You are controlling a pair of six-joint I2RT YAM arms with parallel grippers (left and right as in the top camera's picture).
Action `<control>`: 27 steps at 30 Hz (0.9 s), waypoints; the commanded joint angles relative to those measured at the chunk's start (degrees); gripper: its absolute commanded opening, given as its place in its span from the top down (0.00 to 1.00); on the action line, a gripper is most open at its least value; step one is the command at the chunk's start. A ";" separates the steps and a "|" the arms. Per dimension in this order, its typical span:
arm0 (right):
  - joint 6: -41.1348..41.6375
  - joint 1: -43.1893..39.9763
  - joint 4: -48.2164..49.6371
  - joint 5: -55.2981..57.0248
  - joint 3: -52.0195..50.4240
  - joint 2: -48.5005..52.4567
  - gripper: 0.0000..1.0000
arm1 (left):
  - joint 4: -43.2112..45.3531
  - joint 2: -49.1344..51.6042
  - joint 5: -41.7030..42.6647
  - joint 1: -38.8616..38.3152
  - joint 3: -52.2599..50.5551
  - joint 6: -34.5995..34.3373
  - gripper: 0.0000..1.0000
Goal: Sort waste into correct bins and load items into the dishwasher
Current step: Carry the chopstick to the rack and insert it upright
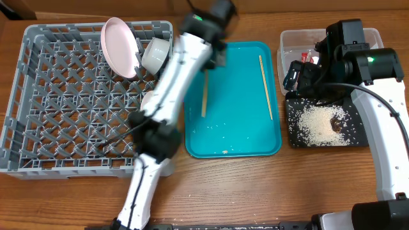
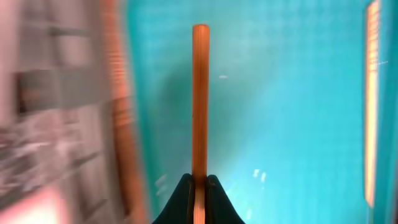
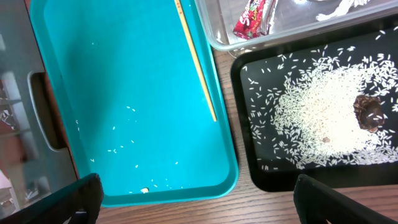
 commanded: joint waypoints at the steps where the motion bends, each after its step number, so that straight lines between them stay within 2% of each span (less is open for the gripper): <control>1: -0.04 0.00 0.15 -0.46 0.28 -0.17 0.00 | -4.59 -10.84 1.86 3.43 2.84 5.66 0.96; 3: -0.04 0.00 0.15 -0.46 0.28 -0.17 0.00 | -6.71 -14.19 1.68 5.92 2.47 7.67 0.96; 5: -0.04 0.00 0.15 -0.46 0.28 -0.17 0.00 | -6.69 -17.77 5.75 8.28 0.94 11.58 0.96; 9: -0.04 0.00 0.15 -0.48 0.28 -0.17 0.00 | -6.69 -25.42 6.62 11.72 -5.60 13.79 0.96; 15: -0.04 0.00 0.15 -0.46 0.28 -0.17 0.00 | -6.67 -36.65 -3.67 15.89 -25.94 14.62 0.96; 19: -0.04 0.00 0.15 -0.46 0.28 -0.17 0.00 | -5.20 -37.83 -11.10 19.21 -35.74 14.64 0.96; 24: -0.04 0.00 0.15 -0.46 0.31 -0.17 0.00 | 5.73 -37.77 -11.96 24.04 -47.28 19.04 0.96; 27: -0.04 0.00 0.15 -0.46 0.28 -0.17 0.00 | 14.16 -37.77 -7.56 26.40 -53.35 27.69 0.96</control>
